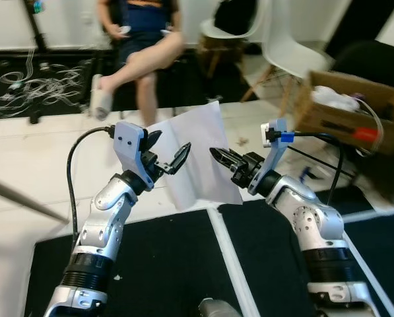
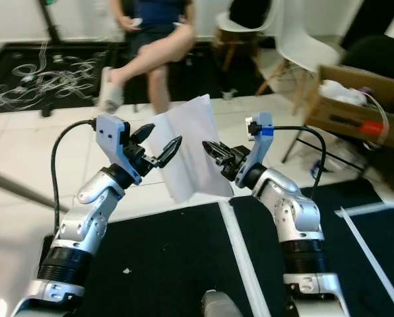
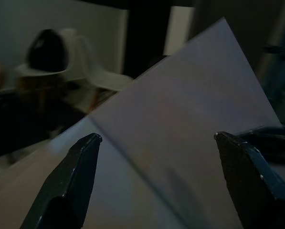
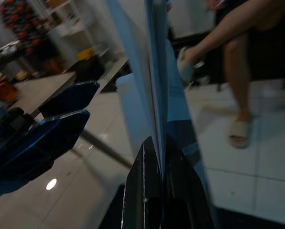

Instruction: Picking trash to rubbish bin

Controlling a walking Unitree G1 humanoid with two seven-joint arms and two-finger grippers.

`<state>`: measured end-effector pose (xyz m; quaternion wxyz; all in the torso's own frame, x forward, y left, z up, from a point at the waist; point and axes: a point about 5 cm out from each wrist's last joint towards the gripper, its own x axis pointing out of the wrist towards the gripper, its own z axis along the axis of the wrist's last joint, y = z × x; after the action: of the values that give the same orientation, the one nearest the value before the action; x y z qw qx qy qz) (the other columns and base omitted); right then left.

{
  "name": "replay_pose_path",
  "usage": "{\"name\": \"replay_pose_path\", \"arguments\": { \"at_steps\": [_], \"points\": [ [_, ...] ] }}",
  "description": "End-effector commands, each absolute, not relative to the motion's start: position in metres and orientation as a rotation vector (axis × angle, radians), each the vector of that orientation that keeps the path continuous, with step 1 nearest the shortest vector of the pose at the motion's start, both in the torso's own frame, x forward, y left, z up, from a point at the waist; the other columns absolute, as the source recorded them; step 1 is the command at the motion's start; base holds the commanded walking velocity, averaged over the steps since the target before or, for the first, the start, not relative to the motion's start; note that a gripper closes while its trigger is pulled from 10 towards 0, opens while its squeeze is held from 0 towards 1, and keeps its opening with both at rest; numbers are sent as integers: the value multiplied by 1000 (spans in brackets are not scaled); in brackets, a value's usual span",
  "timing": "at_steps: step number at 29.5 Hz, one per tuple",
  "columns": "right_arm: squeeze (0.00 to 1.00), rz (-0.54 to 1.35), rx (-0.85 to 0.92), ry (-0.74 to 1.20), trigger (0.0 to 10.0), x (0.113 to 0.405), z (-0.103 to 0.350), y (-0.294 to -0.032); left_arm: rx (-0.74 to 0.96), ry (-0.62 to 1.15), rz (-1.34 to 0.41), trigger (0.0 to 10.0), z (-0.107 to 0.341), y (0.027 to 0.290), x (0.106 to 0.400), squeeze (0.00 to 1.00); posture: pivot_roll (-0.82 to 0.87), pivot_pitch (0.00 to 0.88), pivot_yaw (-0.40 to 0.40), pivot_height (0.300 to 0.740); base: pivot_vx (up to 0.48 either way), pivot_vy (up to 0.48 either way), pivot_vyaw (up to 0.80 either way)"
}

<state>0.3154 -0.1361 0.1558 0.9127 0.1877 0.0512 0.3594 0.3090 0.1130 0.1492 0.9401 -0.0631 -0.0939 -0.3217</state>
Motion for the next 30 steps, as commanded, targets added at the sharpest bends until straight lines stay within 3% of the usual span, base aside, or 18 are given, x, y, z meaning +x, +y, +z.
{"name": "replay_pose_path", "arguments": {
  "at_steps": [1, 30],
  "points": [
    [0, 747, 393, 113, 10000, 314, 153, -134, -132, -179, -655, 10000, 145, 115, 308, 0, -53, 0, -33, 740, 0, 0, -800],
    [0, 751, 393, 113, 10000, 315, 153, -135, -154, -185, -653, 10000, 145, 116, 308, 0, -57, 0, -32, 740, 0, 0, -800]
  ]
}}
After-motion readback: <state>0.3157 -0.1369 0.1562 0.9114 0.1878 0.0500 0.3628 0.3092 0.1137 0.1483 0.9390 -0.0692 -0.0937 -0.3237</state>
